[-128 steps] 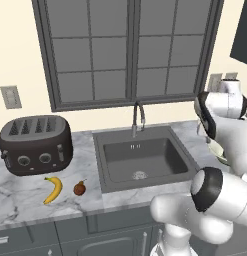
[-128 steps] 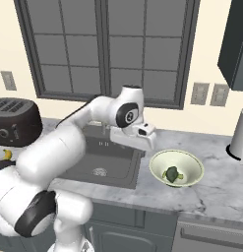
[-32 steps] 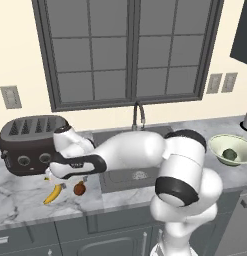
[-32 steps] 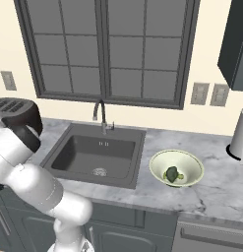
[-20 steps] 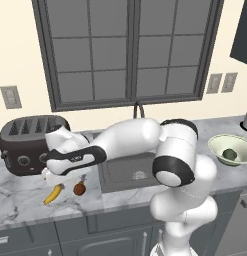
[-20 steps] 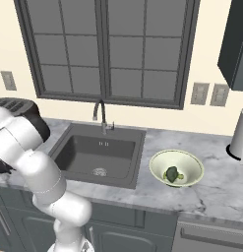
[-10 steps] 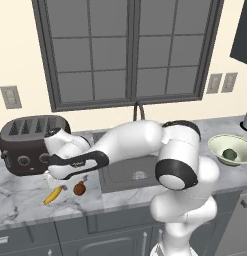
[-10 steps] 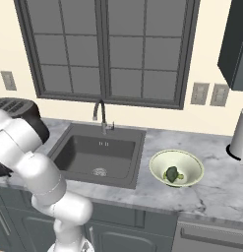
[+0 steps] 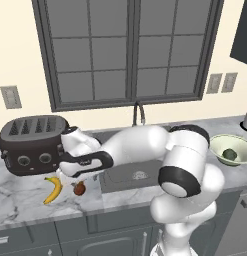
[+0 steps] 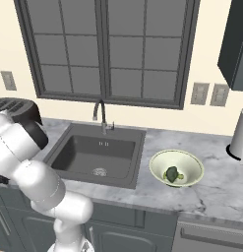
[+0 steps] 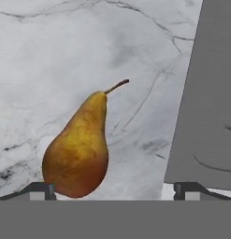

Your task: There is a mixed pile of frozen fruits and vegetables on the counter. Locate all the frozen vegetables and place the items in a bowl on the counter. Take all the frozen fruits and defrost them in a running sink.

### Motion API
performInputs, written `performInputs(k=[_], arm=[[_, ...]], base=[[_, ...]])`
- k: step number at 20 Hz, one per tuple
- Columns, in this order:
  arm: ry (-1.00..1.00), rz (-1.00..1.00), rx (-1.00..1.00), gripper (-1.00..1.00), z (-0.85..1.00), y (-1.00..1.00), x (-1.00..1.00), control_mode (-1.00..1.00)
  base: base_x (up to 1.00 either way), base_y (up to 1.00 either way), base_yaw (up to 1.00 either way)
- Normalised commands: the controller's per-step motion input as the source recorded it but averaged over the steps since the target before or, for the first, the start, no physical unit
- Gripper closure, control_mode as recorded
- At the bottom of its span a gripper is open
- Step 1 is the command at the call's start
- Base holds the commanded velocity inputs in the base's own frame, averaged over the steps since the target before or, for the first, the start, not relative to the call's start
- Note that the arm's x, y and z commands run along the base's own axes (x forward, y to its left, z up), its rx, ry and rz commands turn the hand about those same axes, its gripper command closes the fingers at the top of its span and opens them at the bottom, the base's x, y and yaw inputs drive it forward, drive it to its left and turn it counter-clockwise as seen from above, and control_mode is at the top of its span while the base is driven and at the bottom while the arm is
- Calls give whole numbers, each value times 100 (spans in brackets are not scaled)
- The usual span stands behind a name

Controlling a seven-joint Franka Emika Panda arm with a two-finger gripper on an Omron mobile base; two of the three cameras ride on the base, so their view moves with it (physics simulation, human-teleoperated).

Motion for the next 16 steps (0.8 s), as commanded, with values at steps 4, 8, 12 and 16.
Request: performInputs(k=[4, 8, 12, 16], arm=[[17, 0, 7, -100, -52, -4, 8, -100], [0, 0, 0, -100, -5, 4, 41, -100], [1, 0, 0, -100, -2, 8, 36, -100], [13, -13, 1, -100, -38, 1, -6, -100]], base=[[0, 0, 0], [0, 0, 0], [0, 0, 0], [0, 0, 0]])
